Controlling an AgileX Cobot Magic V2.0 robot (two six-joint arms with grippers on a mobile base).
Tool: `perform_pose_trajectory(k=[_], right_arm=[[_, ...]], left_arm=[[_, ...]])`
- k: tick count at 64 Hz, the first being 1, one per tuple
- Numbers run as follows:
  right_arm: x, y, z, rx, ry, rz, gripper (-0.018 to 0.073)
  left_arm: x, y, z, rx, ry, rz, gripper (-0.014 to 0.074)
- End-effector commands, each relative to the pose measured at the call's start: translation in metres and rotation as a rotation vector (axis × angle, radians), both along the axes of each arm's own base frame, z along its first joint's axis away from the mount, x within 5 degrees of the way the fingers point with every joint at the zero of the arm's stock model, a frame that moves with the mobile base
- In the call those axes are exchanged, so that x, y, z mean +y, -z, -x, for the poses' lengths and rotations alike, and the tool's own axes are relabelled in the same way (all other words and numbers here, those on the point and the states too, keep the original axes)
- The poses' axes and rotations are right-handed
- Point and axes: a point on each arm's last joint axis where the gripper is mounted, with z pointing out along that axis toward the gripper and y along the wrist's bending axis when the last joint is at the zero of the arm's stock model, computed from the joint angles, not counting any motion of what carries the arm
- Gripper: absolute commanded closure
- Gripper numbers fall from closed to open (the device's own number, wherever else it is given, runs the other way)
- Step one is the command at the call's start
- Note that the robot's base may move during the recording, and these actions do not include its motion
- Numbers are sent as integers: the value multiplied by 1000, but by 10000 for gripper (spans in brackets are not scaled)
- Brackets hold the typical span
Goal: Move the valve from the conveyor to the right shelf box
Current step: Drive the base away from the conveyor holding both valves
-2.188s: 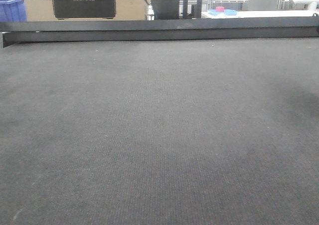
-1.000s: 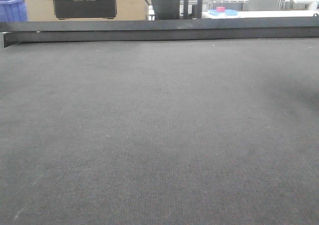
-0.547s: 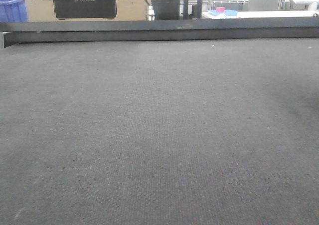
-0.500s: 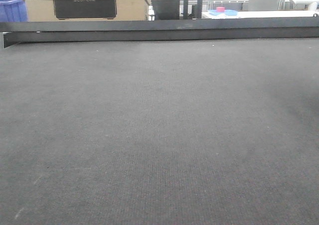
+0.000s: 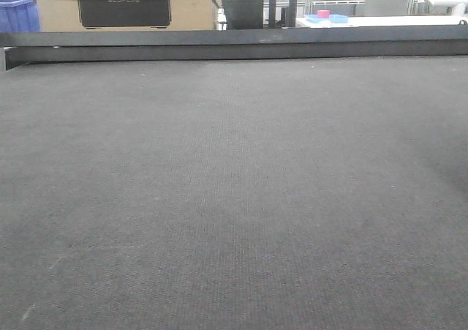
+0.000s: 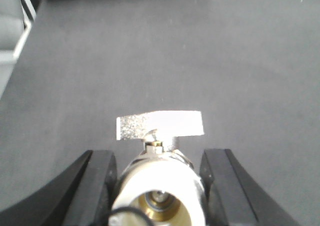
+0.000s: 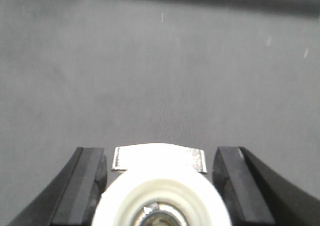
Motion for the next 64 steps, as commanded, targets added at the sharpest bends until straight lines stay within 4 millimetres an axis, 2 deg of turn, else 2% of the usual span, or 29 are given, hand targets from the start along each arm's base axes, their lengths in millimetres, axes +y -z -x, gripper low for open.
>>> perform_pose_trajectory(k=[1,64], right_arm=[[-2,-14,2,-118,14,-9,713],[-1,-13,2,-115,14,-9,713]], left_arm=[[-5,-9,1,-90,26,17,708],[-6,-13,-1,-141,32,15,708]])
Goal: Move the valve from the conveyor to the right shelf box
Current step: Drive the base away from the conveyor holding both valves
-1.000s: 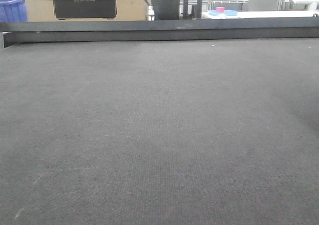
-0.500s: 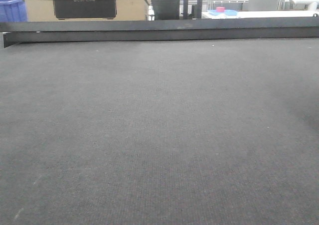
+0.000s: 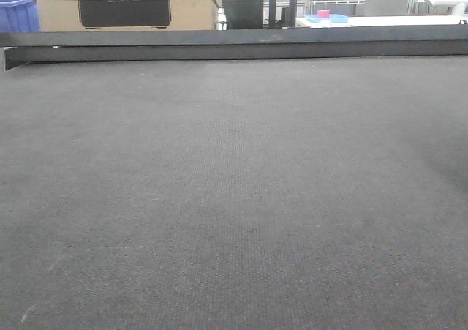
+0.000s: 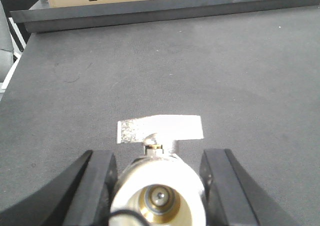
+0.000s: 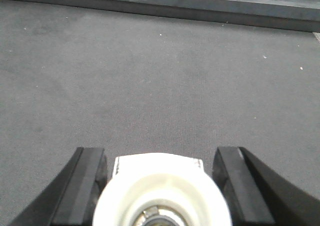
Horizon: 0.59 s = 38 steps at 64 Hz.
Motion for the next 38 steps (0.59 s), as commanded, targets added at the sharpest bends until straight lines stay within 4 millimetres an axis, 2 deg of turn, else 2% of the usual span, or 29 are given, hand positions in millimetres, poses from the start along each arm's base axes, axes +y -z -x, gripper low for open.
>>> perform_pose_trajectory(k=[1,38], right_arm=[[-1,-11,1,-92,11,-6,713],[-1,-11,1,-92,11,-6,713]], left_arm=[[-1,-8,2,-77,2,13,708],[-1,-8,2,-77,2,13,708]])
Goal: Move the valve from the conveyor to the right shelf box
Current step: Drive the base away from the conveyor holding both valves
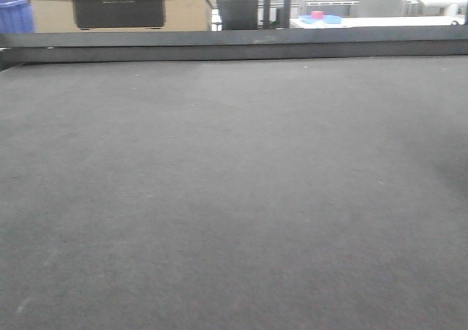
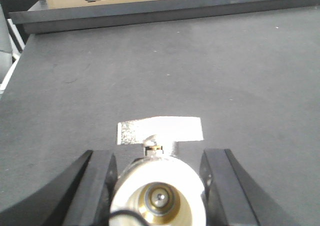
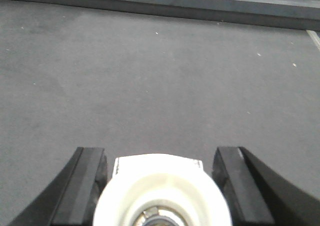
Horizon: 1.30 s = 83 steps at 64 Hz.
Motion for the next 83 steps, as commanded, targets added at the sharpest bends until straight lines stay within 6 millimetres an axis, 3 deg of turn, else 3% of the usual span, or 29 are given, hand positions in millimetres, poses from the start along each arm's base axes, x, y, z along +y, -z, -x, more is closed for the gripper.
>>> perform_pose_trajectory(k=[1,83], right_arm=[[-1,-11,1,-90,11,-5,713],[-1,-11,1,-92,11,-5,713]], left_arm=[[-1,-8,2,-75,3,15,708],[-1,-8,2,-77,3,15,708]])
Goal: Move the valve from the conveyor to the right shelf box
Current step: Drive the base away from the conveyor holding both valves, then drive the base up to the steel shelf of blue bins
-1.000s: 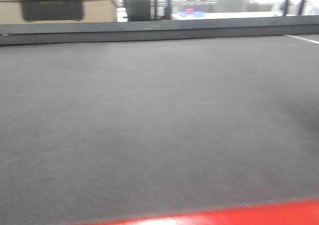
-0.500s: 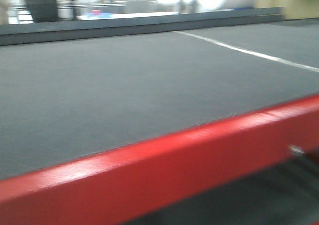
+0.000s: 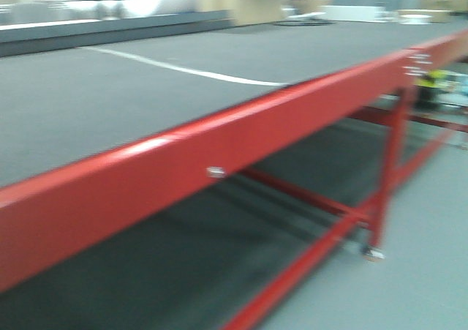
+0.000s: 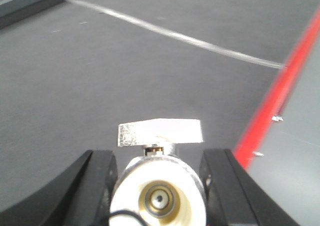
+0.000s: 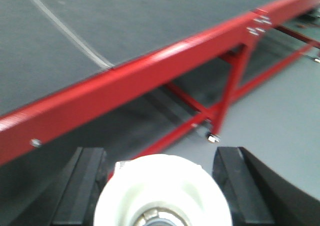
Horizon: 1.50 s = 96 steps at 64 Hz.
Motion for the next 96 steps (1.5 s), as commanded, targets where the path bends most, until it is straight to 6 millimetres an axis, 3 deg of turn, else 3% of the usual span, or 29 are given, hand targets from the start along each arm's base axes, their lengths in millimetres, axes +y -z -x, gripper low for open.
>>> perform_pose_trajectory(k=[1,96], right_arm=[[-1,-11,1,-92,11,-5,713],[-1,-11,1,-92,11,-5,713]], left_arm=[[-1,-8,2,-76,3,13,708],[-1,-8,2,-76,3,13,708]])
